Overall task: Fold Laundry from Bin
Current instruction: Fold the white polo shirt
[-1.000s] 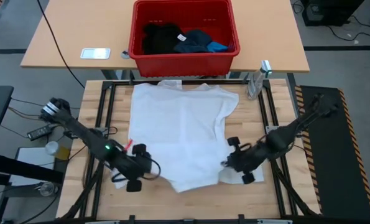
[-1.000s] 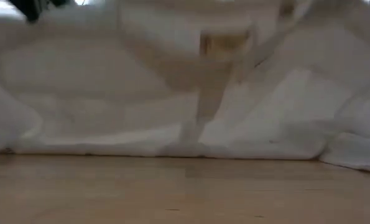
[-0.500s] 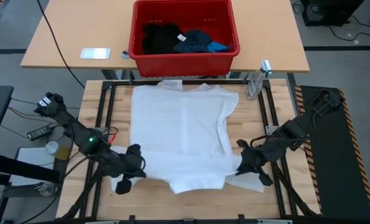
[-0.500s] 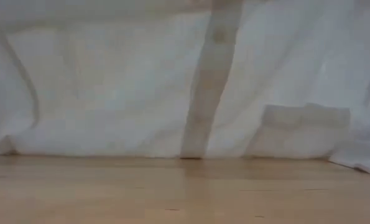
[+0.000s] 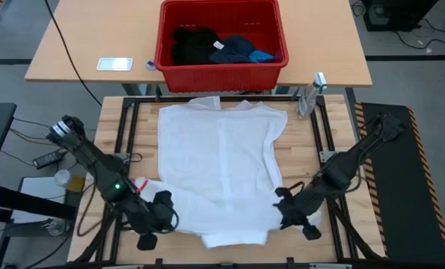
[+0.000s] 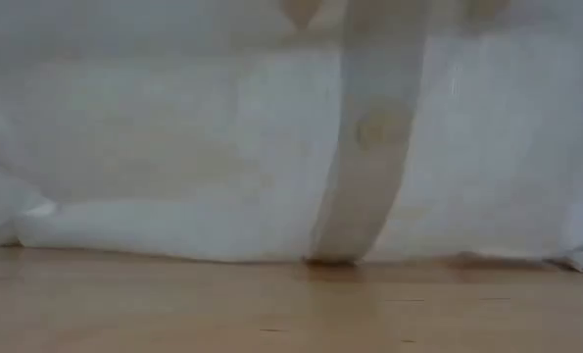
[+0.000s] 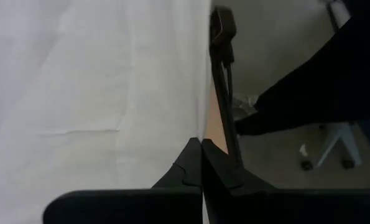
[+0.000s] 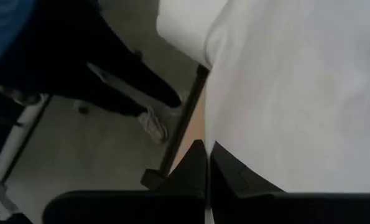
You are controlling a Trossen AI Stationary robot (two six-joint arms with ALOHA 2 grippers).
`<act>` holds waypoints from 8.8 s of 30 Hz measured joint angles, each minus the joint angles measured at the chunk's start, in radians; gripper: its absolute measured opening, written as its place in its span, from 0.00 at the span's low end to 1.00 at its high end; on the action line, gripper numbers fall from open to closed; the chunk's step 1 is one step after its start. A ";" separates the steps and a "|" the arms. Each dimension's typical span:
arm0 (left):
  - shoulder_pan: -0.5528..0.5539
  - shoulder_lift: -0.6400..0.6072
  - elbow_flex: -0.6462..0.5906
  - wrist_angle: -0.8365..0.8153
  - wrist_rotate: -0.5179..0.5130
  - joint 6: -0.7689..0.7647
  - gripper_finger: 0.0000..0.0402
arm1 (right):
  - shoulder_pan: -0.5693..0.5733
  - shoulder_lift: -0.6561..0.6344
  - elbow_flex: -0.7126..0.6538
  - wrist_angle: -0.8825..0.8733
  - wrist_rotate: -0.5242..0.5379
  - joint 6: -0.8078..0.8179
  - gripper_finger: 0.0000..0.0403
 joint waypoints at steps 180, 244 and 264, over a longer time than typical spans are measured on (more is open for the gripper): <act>0.221 0.379 0.087 0.479 -0.181 0.347 0.00 | -0.861 0.753 0.998 -0.556 -0.084 -0.358 0.35; 1.755 -0.065 -0.325 0.058 0.069 0.324 0.41 | -0.361 0.403 0.184 0.230 0.230 0.335 0.35; 1.834 0.207 -0.243 0.214 0.030 0.346 0.50 | -0.407 0.403 0.184 0.226 0.233 0.372 0.35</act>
